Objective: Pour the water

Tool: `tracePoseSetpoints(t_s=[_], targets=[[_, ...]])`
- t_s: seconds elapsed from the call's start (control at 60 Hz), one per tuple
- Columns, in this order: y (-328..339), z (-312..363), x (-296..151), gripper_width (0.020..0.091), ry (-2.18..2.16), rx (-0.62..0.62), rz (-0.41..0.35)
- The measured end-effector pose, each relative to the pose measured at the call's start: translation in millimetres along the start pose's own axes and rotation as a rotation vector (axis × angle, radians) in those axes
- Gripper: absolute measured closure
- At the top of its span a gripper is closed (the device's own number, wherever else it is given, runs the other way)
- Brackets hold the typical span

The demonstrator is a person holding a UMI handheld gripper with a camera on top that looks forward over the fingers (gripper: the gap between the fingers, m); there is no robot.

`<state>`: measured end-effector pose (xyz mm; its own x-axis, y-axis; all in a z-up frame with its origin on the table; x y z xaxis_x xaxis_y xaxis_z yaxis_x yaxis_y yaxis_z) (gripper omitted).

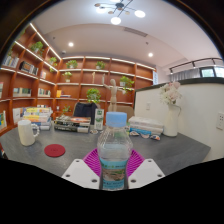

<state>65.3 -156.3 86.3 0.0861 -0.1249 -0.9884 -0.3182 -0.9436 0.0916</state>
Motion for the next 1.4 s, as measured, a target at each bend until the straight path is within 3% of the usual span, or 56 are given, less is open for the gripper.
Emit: tracePoseSetpoints(t_s=[0.217,0.383,0.583,0.783,1.15,1.283,1.4], targets=[[0,14,-5,0.0829,0.080,-0.021,0.005],[-5,68,-34,0.0829,0.360,-0.078,-0.064],[-20,161,-65,0.0829,0.822,-0.129,-0.227],[-24,234,-83,0.0831,1.298,-0.144,-0.454],[-25,294,-98,0.0831,1.911,-0.044,-0.795],[-25,298,-100,0.0830,2.007,0.003,-0.853],[-26,294,-98,0.0828,1.938,-0.011,-0.807]])
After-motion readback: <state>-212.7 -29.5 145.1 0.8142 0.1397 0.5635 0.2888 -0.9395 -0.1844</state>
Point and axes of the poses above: the point between the fingertips, and its own axes, seen from behind it with the camera up: z to the left, x down, y backward, against the way the camera looks, the point moved 5 cm from there along y, backward, against the way the camera looks, and after that the axes turned 11 degrees about x, right-handed, at the moved point
